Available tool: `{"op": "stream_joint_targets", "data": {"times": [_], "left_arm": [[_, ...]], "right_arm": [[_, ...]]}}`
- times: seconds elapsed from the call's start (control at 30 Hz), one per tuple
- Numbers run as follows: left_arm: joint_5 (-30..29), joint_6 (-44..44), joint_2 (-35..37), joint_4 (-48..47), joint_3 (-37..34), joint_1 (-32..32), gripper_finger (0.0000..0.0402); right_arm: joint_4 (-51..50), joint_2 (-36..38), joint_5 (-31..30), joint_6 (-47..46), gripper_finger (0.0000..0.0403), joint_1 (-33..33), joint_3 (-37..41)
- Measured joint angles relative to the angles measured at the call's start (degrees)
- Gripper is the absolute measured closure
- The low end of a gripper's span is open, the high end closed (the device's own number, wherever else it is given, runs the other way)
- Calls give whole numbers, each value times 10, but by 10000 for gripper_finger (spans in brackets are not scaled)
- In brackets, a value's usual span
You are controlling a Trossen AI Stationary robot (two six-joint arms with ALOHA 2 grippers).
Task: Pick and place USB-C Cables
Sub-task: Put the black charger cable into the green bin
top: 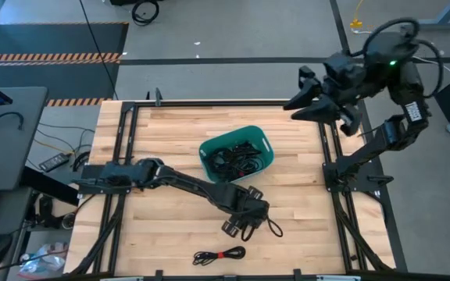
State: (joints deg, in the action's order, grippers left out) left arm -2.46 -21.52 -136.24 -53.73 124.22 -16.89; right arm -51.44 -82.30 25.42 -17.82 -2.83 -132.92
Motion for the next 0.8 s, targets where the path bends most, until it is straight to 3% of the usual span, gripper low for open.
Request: {"op": "stream_joint_targets", "data": {"times": [0.57,0.67,0.8], "left_arm": [[-34,-13,-70,-15,2,18,210],[-32,5,-70,-17,2,20,244],[-27,13,-71,-19,1,21,330]], "right_arm": [[1,13,-4,0,257,1,0],[4,10,-5,0,257,1,0],[4,9,-21,0,257,1,0]]}}
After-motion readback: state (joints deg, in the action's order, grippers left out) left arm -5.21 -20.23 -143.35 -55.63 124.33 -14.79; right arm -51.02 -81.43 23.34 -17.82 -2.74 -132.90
